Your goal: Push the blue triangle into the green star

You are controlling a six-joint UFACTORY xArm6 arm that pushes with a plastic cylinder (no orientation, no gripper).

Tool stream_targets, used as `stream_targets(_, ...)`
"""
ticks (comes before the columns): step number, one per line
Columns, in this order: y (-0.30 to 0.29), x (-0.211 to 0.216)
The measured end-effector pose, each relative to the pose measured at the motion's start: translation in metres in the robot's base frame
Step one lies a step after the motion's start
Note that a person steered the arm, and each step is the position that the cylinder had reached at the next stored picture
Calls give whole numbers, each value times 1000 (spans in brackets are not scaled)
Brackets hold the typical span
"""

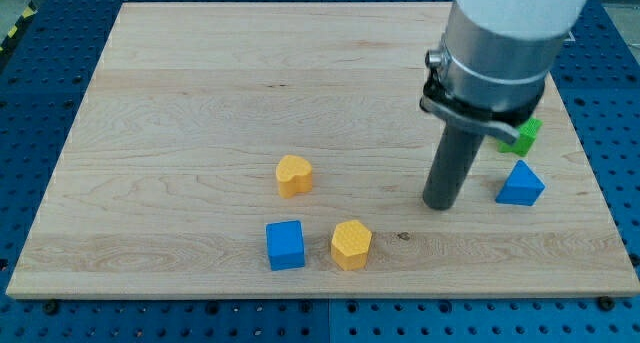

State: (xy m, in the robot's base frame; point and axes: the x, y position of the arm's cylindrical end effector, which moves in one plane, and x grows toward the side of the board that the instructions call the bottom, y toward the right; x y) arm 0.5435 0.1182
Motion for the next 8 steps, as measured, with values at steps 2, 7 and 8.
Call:
stream_targets(2,66,5)
stream_targets(7,81,-23)
stream_targets(8,81,-21)
